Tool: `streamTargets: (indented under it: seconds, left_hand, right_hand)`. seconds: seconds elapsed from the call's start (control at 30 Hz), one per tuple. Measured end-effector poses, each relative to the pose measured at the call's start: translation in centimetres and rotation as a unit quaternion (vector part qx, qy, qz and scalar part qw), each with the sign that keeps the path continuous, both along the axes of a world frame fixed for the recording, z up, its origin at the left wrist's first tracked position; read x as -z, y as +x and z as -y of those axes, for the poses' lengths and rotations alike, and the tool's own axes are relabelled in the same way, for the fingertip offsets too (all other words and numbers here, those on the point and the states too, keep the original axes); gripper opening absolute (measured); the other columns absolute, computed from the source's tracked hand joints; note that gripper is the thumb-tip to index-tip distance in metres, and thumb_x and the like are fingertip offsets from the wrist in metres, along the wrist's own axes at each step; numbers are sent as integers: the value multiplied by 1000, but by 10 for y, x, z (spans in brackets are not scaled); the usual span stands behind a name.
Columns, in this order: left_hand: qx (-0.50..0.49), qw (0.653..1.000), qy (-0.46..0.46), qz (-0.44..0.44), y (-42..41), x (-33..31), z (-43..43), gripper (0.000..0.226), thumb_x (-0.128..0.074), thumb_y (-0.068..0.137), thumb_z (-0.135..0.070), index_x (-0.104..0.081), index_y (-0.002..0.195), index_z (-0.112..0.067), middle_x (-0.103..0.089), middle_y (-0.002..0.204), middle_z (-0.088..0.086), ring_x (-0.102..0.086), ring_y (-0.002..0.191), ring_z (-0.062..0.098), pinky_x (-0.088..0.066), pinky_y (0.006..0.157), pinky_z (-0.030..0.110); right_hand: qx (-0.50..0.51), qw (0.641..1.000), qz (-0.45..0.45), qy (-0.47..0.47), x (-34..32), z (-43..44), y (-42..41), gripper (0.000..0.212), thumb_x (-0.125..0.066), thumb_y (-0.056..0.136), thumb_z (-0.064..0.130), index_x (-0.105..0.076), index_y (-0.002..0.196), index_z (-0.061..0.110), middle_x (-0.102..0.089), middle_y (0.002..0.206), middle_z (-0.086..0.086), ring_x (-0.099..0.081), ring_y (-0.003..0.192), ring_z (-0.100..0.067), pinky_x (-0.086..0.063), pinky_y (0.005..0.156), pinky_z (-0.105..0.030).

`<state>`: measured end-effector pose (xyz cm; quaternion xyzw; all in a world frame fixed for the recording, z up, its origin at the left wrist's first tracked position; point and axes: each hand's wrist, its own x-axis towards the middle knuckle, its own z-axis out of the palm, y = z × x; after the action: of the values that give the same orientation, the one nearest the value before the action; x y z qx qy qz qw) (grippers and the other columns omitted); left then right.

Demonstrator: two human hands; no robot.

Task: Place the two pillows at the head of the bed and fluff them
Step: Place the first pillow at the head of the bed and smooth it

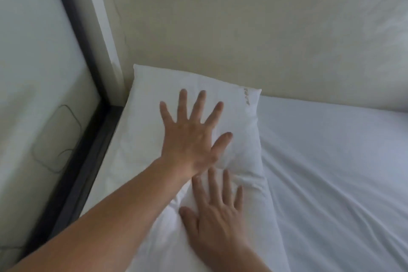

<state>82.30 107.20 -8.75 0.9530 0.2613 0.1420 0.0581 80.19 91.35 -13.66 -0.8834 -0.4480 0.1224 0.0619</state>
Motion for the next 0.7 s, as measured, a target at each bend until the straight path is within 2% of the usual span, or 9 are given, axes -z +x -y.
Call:
streamTargets:
  seconds: [0.07,0.13,0.2,0.3,0.37,0.43,0.5,0.6,0.7]
  left_hand:
    - [32,994,-6,-106,24,38,-4,79,-5,77,-81,-1,147,-44,12,161,0,24,141,37,14,101,72]
    - [20,985,-16,-173,29,77,-9,86,-2,70,-86,8,145,-45,22,159,-2,30,139,34,14,100,73]
    - [16,979,-38,-201,33,90,-12,91,2,64,-90,12,144,-48,26,157,-5,31,139,31,14,100,73]
    - [18,981,-42,-191,28,65,-22,88,5,67,-86,11,145,-46,23,158,-6,25,142,26,12,103,71]
    - [-16,988,-19,-151,28,45,-41,83,10,72,-80,12,146,-42,23,158,-4,23,143,25,12,106,68]
    - [-59,991,-13,-117,31,33,-63,81,12,74,-77,13,146,-40,23,158,-3,24,142,28,14,107,67]
    - [-87,990,-43,-104,37,39,-80,80,12,74,-78,15,145,-43,24,158,-4,25,142,28,15,106,66]
    - [-118,986,-74,-92,41,87,-93,77,13,70,-80,22,140,-48,29,156,-7,27,141,26,12,106,68]
    - [-130,986,-61,-90,49,129,-100,75,13,70,-80,26,137,-50,34,153,-8,31,139,25,18,103,67]
  right_hand:
    - [3,1000,5,6,27,-1,-13,75,-29,86,65,-4,151,35,5,160,-9,5,143,-42,-4,109,-64]
    - [11,1000,2,-4,42,3,-18,75,-40,81,66,-31,147,31,-25,155,-12,-21,140,-44,-15,103,-62]
    - [7,1000,28,9,48,13,-16,75,-42,76,69,-41,141,32,-39,149,-10,-32,137,-39,-18,102,-58]
    - [-21,1000,18,4,23,28,-14,79,-40,71,76,-42,138,34,-51,140,-7,-41,130,-30,-18,103,-49]
    - [-22,999,6,36,0,23,7,75,-38,76,74,-36,140,34,-46,144,-5,-39,133,-28,-18,105,-46]
    - [9,992,26,125,-16,-5,49,68,-26,87,65,-15,148,39,-17,158,1,-12,145,-26,-11,112,-45]
    - [27,986,44,157,-23,-54,98,63,-12,91,61,8,147,41,13,159,8,16,144,-19,3,117,-47]
    - [5,995,50,90,11,-118,150,64,-14,92,60,3,150,37,14,159,9,18,144,-17,8,115,-51]
    - [58,996,32,66,64,-131,178,73,-13,86,70,-1,150,37,11,159,11,15,144,-13,9,115,-48]
